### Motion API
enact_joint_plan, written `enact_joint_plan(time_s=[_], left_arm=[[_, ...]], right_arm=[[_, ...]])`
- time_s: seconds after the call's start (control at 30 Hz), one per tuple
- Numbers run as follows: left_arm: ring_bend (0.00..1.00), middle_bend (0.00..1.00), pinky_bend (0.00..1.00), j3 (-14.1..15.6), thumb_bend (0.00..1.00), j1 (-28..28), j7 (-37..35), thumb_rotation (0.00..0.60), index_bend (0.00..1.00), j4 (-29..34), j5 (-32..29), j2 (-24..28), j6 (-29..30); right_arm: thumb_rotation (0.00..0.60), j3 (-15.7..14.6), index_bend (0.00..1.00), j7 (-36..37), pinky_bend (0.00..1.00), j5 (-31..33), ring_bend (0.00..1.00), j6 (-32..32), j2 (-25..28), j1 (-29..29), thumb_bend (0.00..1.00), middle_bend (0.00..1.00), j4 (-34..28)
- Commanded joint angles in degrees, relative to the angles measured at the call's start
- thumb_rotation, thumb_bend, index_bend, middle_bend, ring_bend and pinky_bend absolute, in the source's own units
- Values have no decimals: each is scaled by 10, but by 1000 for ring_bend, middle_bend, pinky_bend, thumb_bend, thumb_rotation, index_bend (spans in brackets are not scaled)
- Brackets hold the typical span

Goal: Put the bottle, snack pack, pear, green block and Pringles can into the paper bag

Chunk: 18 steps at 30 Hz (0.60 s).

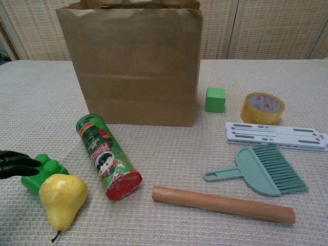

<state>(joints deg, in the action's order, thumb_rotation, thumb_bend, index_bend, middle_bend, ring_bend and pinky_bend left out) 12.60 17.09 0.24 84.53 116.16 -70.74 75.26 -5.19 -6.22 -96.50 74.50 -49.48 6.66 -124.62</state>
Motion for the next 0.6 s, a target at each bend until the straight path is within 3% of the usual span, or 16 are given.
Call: enact_joint_plan(time_s=[0.03, 0.6], left_arm=[[0, 0, 106, -7, 365, 11, 17, 600, 0, 5, -9, -19, -22], [0, 0, 106, -12, 369, 32, 68, 600, 0, 20, -36, -85, -72]], right_arm=[[600, -1, 0, 0, 0, -1, 0, 0, 0, -1, 3, 0, 0], [600, 2, 0, 9, 0, 3, 0, 1, 3, 1, 3, 0, 2]])
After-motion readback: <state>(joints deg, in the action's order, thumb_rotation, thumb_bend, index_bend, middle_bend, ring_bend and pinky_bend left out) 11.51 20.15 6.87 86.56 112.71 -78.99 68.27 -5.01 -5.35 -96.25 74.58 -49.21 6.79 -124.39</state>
